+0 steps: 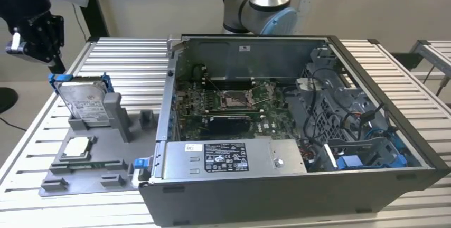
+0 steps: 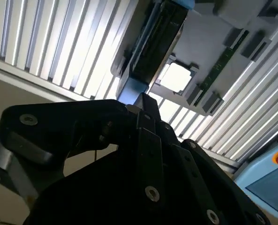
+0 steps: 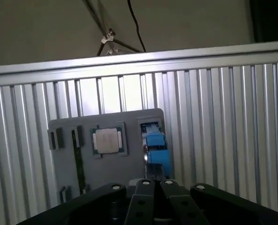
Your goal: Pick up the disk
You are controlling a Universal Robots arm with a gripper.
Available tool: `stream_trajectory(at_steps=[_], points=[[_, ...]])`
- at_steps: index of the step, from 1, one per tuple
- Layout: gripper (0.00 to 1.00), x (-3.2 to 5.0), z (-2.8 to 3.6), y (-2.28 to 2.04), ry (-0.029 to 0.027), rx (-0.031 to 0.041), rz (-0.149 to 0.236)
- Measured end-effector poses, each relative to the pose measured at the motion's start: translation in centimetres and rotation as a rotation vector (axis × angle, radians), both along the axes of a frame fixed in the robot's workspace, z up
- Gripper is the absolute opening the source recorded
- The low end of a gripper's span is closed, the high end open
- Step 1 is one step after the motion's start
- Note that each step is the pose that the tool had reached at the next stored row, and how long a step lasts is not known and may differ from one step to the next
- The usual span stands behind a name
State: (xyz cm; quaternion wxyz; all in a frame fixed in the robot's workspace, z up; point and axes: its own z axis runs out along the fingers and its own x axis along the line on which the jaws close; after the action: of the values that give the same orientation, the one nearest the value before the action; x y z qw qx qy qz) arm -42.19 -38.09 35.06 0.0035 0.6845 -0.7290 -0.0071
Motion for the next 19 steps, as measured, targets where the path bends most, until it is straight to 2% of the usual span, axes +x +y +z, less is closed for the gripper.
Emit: stream_trajectory(at_steps=[4,8,9,19], points=[[0.0,0.0,-0.01,0.0,-0.0003,0.0,0.071],[0.0,0.0,-0.01,0.0,-0.0003,0.0,0.076],[1.0,0.0,-0.01,0.0,-0.0003,0.0,0.077],[1.0,0.01,-0.09,0.0,-0.0003,0.0,0.08]])
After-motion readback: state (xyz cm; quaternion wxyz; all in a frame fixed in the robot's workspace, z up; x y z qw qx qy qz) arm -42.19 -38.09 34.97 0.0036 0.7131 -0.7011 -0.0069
